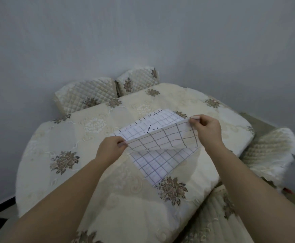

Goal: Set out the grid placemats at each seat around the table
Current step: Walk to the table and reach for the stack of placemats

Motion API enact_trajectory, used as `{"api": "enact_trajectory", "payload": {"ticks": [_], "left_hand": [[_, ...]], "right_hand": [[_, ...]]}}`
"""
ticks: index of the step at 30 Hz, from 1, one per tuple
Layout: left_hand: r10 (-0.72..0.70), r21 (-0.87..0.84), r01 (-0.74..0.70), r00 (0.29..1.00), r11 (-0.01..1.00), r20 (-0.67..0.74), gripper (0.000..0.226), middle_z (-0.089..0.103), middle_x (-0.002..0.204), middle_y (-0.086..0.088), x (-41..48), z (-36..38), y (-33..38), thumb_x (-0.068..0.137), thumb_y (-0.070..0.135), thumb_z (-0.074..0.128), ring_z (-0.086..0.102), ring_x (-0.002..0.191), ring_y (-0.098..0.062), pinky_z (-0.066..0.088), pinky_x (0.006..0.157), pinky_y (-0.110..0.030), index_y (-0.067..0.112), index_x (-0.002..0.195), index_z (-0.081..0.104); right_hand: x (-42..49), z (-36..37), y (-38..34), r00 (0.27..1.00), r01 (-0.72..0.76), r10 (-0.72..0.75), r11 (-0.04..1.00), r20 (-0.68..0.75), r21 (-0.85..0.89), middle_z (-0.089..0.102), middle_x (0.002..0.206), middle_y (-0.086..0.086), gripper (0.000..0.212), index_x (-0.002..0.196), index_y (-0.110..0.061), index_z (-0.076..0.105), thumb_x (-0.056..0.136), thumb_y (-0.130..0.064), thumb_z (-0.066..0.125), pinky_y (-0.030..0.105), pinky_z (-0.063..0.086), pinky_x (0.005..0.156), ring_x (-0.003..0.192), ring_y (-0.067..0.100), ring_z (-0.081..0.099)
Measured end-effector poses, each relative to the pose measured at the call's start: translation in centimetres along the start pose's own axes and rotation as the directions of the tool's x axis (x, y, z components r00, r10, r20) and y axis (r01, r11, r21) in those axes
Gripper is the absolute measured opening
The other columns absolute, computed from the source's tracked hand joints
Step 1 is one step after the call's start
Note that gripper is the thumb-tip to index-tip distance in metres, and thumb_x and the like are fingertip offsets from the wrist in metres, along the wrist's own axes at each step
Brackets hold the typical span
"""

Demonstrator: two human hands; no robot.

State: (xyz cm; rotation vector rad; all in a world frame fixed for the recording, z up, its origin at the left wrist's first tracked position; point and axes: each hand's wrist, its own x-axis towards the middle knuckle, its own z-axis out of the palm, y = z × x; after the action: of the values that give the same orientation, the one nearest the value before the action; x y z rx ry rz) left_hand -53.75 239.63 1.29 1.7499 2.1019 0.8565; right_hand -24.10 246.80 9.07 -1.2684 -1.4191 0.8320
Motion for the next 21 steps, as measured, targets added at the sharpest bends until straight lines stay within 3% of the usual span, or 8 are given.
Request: {"api": "enact_trajectory", "payload": {"ticks": [2, 6, 8, 10, 13, 17, 21], "left_hand": [[-0.026, -0.071, 0.023, 0.999, 0.997, -0.043, 0.017, 0.062, 0.066, 0.004, 0.2, -1.4, 0.3, 0.088, 0.022, 0.063, 0.058, 0.071, -0.019, 0.039, 0.061, -0.028, 0.018, 0.071, 0.067], [-0.039, -0.106, 0.024, 0.990, 0.994, -0.136, 0.012, 0.068, 0.080, -0.002, 0.6, -4.8, 1.0, 0.087, 0.023, 0.067, 0.061, 0.080, -0.019, 0.042, 0.069, -0.028, 0.012, 0.081, 0.070], [-0.046, -0.151, 0.017, 0.981, 0.988, -0.190, 0.012, 0.068, 0.079, -0.004, 0.7, -6.4, 1.5, 0.086, 0.022, 0.067, 0.060, 0.079, -0.019, 0.040, 0.068, -0.029, 0.012, 0.078, 0.069], [-0.071, -0.223, 0.012, 0.964, 0.975, -0.255, 0.015, 0.066, 0.076, -0.005, 0.8, -7.9, 2.5, 0.086, 0.022, 0.068, 0.057, 0.073, -0.017, 0.041, 0.066, -0.031, 0.010, 0.078, 0.069], [-0.121, -0.320, 0.010, 0.937, 0.947, -0.329, 0.016, 0.054, 0.063, 0.002, 1.0, -9.8, 3.6, 0.085, 0.021, 0.069, 0.046, 0.058, -0.008, 0.036, 0.057, -0.027, 0.008, 0.076, 0.067], [-0.160, -0.458, -0.041, 0.907, 0.888, -0.390, 0.015, 0.056, 0.064, -0.002, 1.4, -12.5, 4.8, 0.081, 0.017, 0.072, 0.048, 0.060, -0.012, 0.037, 0.058, -0.025, 0.005, 0.075, 0.066], [-0.133, -0.523, -0.137, 0.886, 0.842, -0.445, 0.004, 0.062, 0.068, 0.006, 1.6, -15.3, 6.3, 0.082, 0.012, 0.072, 0.054, 0.051, 0.009, 0.041, 0.052, -0.008, 0.009, 0.085, 0.070]], "right_hand": [[0.1, -0.5, -0.7, 1.000, 0.009, -0.010, 1.000, -0.029, -0.025, 0.065, 0.076, -0.006, 0.009, 0.082, -0.014, 0.069, 0.088, -0.009, 0.064, 0.010, 0.046, 0.063, 0.065, -0.007, 0.057], [0.1, -1.5, -1.6, 0.997, 0.002, -0.004, 1.000, -0.077, -0.026, 0.064, 0.074, -0.004, 0.007, 0.083, -0.014, 0.068, 0.088, -0.013, 0.063, 0.025, 0.046, 0.070, 0.071, 0.009, 0.056], [0.2, -1.8, -1.9, 0.996, 0.009, -0.011, 1.000, -0.092, -0.015, 0.059, 0.067, -0.004, 0.012, 0.076, -0.014, 0.066, 0.088, -0.013, 0.064, 0.025, 0.043, 0.066, 0.065, 0.008, 0.052], [0.2, -2.0, -2.3, 0.995, 0.015, -0.015, 1.000, -0.102, 0.006, 0.052, 0.062, -0.002, 0.018, 0.070, -0.008, 0.064, 0.087, -0.015, 0.065, 0.022, 0.037, 0.060, 0.059, 0.006, 0.045], [0.3, -2.4, -3.1, 0.992, 0.045, -0.042, 0.999, -0.122, 0.021, 0.049, 0.070, 0.007, 0.028, 0.080, 0.006, 0.062, 0.083, -0.021, 0.068, 0.028, 0.034, 0.067, 0.067, 0.013, 0.043], [0.4, -2.7, -5.4, 0.988, 0.044, -0.033, 0.996, -0.153, 0.073, 0.062, 0.075, 0.003, 0.010, 0.074, -0.016, 0.067, 0.080, -0.022, 0.073, 0.033, 0.047, 0.071, 0.071, 0.014, 0.055], [1.2, -3.4, -7.9, 0.984, 0.103, -0.093, 0.993, -0.149, 0.063, 0.062, 0.069, -0.004, 0.009, 0.076, -0.020, 0.067, 0.084, -0.022, 0.070, 0.031, 0.048, 0.068, 0.066, 0.011, 0.055]]}}
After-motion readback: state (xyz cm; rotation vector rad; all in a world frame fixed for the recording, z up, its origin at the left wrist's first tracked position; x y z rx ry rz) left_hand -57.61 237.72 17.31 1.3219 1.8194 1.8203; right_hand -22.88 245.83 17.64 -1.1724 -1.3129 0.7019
